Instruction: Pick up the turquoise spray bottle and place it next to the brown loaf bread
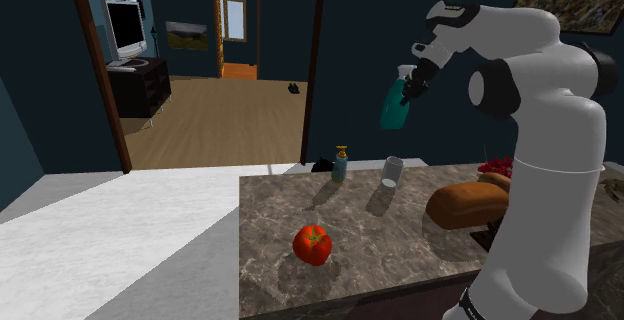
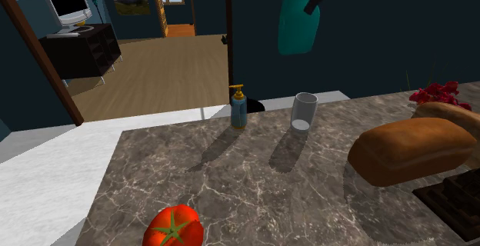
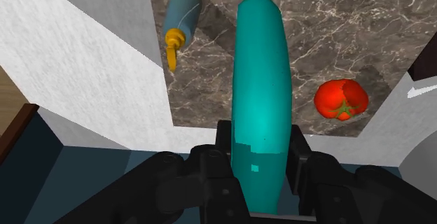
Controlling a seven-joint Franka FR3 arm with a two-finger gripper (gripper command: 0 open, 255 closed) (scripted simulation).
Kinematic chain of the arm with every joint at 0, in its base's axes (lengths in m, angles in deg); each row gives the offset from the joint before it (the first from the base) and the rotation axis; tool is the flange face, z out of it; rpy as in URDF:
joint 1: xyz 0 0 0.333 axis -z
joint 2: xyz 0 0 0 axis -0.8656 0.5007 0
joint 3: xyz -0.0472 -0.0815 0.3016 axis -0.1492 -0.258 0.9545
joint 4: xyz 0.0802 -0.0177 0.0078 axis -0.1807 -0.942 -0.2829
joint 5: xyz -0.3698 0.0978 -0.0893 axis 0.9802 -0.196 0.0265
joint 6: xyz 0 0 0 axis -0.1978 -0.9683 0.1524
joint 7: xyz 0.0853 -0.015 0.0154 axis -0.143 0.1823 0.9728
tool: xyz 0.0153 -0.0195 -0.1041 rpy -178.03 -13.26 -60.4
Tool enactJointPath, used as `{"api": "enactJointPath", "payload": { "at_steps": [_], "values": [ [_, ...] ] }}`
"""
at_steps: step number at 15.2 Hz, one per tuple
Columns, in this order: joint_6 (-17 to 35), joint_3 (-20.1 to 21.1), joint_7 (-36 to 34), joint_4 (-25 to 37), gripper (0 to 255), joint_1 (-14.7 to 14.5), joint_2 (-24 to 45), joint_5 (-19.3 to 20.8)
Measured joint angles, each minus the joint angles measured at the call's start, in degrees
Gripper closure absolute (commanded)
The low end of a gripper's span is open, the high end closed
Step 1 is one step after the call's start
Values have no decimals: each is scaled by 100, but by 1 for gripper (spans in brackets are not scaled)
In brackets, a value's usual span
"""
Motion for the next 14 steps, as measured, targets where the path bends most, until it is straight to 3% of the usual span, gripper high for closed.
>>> {"api": "enactJointPath", "payload": {
  "at_steps": [1, 6, 12, 14],
  "values": [
    [-23, -41, 102, -53, 255, 47, -39, 53],
    [-554, -44, 787, 277, 255, 963, 285, -65],
    [-1233, 97, 1534, 931, 255, 2245, 807, -302],
    [-1211, 98, 1664, 877, 255, 2328, 850, -296]
  ]
}}
